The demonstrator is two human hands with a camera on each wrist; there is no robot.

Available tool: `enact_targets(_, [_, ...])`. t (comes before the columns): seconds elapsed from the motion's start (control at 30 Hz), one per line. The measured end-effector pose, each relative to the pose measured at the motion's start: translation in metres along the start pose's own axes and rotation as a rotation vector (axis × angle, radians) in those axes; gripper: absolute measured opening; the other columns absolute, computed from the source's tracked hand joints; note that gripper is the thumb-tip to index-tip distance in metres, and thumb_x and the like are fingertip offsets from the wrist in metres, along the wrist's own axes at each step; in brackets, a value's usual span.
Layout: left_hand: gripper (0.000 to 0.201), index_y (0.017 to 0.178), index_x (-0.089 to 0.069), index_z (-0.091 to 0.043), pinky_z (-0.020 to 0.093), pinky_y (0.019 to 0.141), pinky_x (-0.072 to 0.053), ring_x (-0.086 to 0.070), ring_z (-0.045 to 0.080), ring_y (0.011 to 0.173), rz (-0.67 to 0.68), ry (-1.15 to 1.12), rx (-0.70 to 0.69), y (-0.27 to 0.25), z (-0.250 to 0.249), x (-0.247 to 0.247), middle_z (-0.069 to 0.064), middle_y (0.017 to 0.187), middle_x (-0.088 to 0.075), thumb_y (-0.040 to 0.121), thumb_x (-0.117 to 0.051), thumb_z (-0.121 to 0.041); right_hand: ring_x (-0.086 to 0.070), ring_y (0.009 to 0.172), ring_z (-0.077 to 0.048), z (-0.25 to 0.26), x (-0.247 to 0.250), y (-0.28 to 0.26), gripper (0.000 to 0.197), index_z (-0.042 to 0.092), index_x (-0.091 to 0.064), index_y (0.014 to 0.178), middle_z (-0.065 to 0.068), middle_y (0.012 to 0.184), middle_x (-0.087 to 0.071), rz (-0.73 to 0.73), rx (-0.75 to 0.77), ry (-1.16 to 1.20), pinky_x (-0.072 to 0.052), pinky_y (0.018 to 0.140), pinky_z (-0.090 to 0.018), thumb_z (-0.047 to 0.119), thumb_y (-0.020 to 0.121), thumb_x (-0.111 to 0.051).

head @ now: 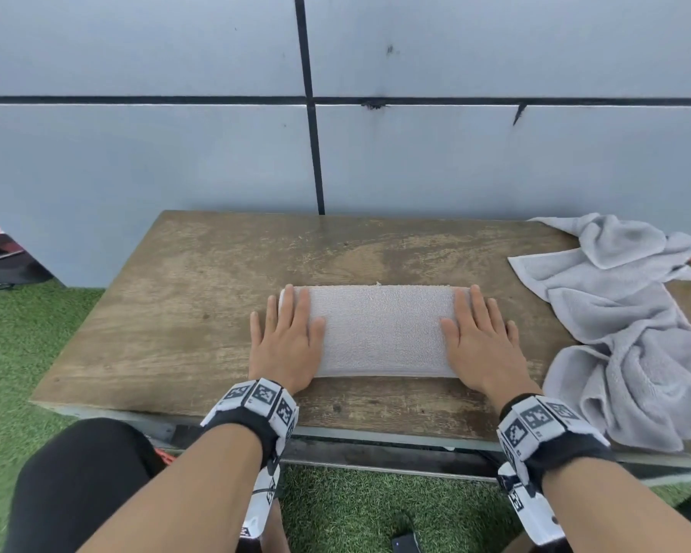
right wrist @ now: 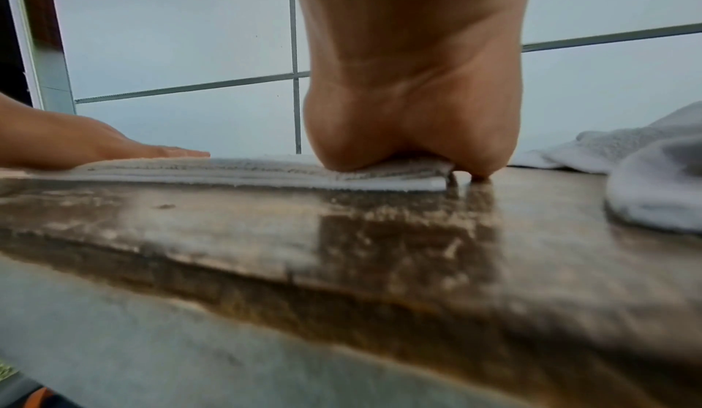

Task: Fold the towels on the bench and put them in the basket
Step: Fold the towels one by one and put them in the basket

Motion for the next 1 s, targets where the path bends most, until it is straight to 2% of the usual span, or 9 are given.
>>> enact_targets(0.1, [0.063, 0.16, 0.008, -0.029, 0.052, 0.124, 0.007, 0.01, 0.024, 0.155, 0.029, 0.015, 0.052, -0.004, -0.002, 0.002, -0.003, 0.168, 0.012, 0.104, -0.006, -0.053, 0.012, 0.155, -0.022, 0.013, 0.008, -0.012, 0.064, 0.022, 0.002, 0.161, 0.001, 0.169, 0.01, -0.036, 0.037, -0.099, 0.003, 0.124, -0.052, 0.05, 0.105, -0.008])
enact_targets(0.23, [0.065, 0.16, 0.01, -0.025, 0.055, 0.123, 0.007, 0.01, 0.027, 0.155, 0.09, 0.02, 0.126, -0.015, -0.006, 0.006, 0.0, 0.168, 0.015, 0.103, -0.005, -0.053, -0.005, 0.155, -0.011, 0.031, -0.004, -0.056, 0.057, 0.035, -0.029, 0.155, 0.014, 0.165, -0.017, -0.105, 0.497, -0.134, -0.001, 0.126, -0.044, 0.057, 0.104, -0.016])
enact_targets(0.3, [0.066, 0.16, 0.006, -0.022, 0.057, 0.122, 0.001, -0.004, 0.033, 0.154, 0.094, 0.146, 0.139, -0.022, -0.01, 0.011, 0.005, 0.168, 0.005, 0.102, -0.003, -0.052, -0.013, 0.153, -0.005, 0.028, -0.018, -0.07, 0.054, 0.043, -0.035, 0.152, 0.023, 0.162, -0.023, -0.08, 0.549, -0.139, -0.006, 0.125, -0.04, 0.059, 0.102, -0.024])
enact_targets(0.4, [0.07, 0.156, -0.015, -0.014, 0.06, 0.114, -0.018, -0.036, 0.038, 0.136, 0.087, 0.393, 0.16, -0.034, -0.015, 0.02, 0.015, 0.155, -0.029, 0.1, -0.002, -0.052, -0.03, 0.151, -0.02, 0.023, -0.017, -0.069, 0.047, 0.044, -0.043, 0.148, 0.016, 0.159, -0.036, -0.175, 0.435, -0.155, -0.017, 0.122, -0.05, 0.044, 0.102, -0.031])
enact_targets(0.47, [0.071, 0.149, -0.027, -0.011, 0.057, 0.11, -0.023, -0.043, 0.036, 0.126, 0.096, 0.445, 0.159, -0.043, -0.021, 0.025, 0.013, 0.143, -0.041, 0.099, -0.004, -0.056, -0.024, 0.152, -0.03, 0.025, -0.007, -0.067, 0.056, 0.042, -0.035, 0.153, 0.004, 0.164, -0.029, -0.155, 0.361, -0.22, -0.011, 0.122, -0.056, 0.044, 0.098, -0.022])
enact_targets(0.63, [0.065, 0.127, -0.045, -0.011, 0.045, 0.098, -0.034, -0.06, 0.026, 0.103, 0.043, 0.329, 0.068, -0.064, -0.039, 0.036, 0.006, 0.115, -0.063, 0.094, -0.03, -0.066, 0.002, 0.155, -0.033, 0.034, 0.008, -0.067, 0.071, 0.03, -0.008, 0.158, -0.015, 0.168, 0.001, -0.1, 0.239, -0.3, -0.007, 0.124, -0.053, 0.023, 0.098, -0.046])
enact_targets(0.8, [0.089, 0.134, -0.037, -0.009, 0.046, 0.103, -0.04, -0.063, 0.028, 0.107, 0.076, 0.006, 0.19, -0.082, -0.026, 0.032, 0.005, 0.11, -0.065, 0.079, -0.047, -0.079, -0.002, 0.154, -0.028, 0.032, -0.003, -0.086, 0.057, 0.031, -0.019, 0.154, -0.007, 0.167, -0.004, -0.046, 0.396, -0.169, -0.025, 0.12, -0.051, 0.024, 0.101, -0.04])
enact_targets(0.9, [0.073, 0.11, -0.057, -0.014, 0.048, 0.095, -0.049, -0.064, 0.031, 0.099, 0.136, -0.12, 0.152, -0.084, -0.022, 0.031, 0.007, 0.109, -0.066, 0.073, -0.047, -0.076, 0.005, 0.154, -0.028, 0.026, -0.011, -0.092, 0.061, 0.031, -0.015, 0.157, -0.003, 0.168, 0.007, 0.043, 0.386, -0.06, -0.022, 0.122, -0.05, 0.03, 0.103, -0.041])
enact_targets(1.0, [0.052, 0.105, -0.051, -0.015, 0.043, 0.076, -0.059, -0.064, 0.025, 0.085, 0.174, -0.339, 0.123, -0.086, -0.025, 0.036, 0.008, 0.102, -0.063, 0.073, -0.058, -0.056, 0.007, 0.155, -0.028, 0.022, -0.008, -0.095, 0.069, 0.034, -0.014, 0.158, 0.002, 0.167, 0.016, 0.108, 0.378, 0.055, -0.022, 0.121, -0.048, 0.035, 0.1, -0.051])
Point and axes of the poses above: each hand's wrist, its own y-axis towards the middle knuckle, its own x-axis out of the back of the hand, z = x × y, the point moved 1 cm from there along y, towards the middle knuckle
